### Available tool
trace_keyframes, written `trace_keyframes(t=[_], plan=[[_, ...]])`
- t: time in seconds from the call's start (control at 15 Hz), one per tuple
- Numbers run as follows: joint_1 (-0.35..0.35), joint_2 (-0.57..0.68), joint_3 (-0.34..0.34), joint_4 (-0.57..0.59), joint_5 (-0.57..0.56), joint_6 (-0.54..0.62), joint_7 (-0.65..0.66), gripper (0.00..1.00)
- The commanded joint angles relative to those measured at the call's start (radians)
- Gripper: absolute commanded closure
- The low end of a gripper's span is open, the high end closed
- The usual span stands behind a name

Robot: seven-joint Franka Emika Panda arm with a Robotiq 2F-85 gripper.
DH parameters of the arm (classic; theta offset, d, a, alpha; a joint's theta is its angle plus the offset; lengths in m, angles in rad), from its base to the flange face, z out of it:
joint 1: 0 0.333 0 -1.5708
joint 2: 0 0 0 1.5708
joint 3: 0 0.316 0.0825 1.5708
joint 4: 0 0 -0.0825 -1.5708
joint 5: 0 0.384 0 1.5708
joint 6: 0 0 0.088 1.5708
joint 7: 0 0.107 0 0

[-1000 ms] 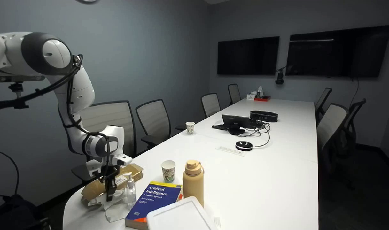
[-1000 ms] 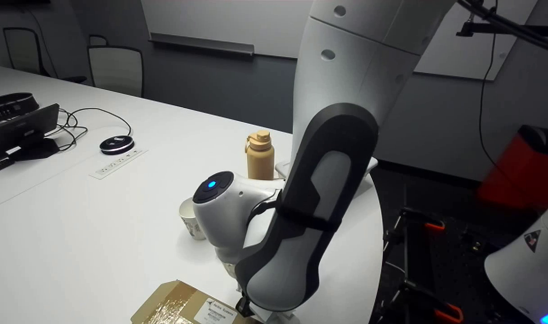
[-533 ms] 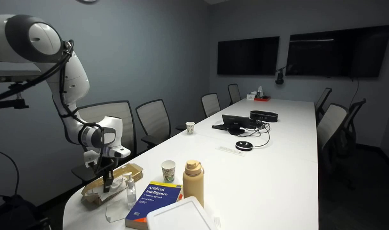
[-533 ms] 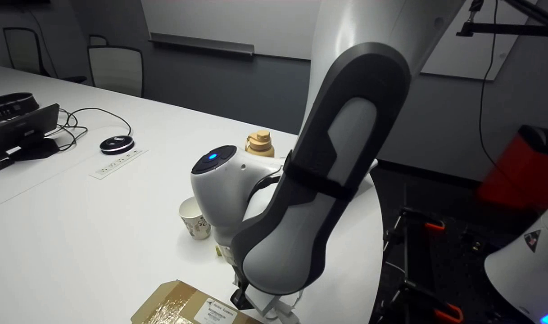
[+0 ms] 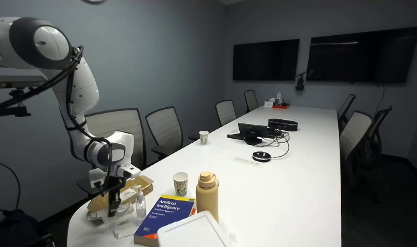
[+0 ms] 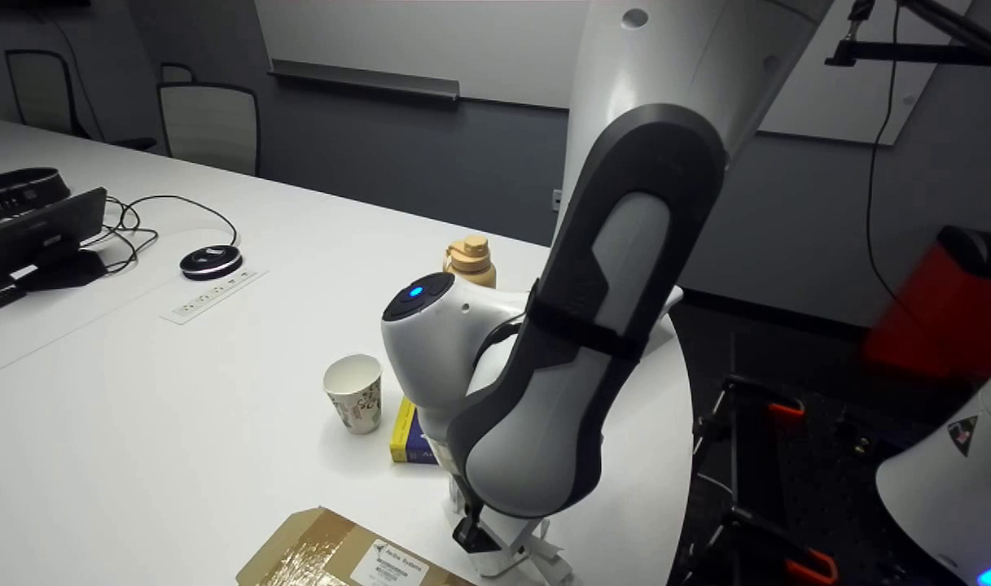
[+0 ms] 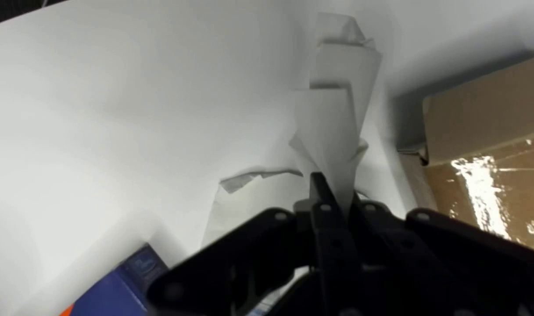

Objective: Use the cloth to clean the table

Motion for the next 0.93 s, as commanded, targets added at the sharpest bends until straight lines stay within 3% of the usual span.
trace_keyframes(t=[0.0,0.6,0.87], plan=[[-0.006,0.038,-0.003,0.004,0.016,0.000,-0.031,0.99],[0.086,0.069,-0.082,0.026,-0.053,-0.003,0.023,0.99],[0.102,0.077,-0.084,0.048,-0.062,0.018,0.009,0.99]])
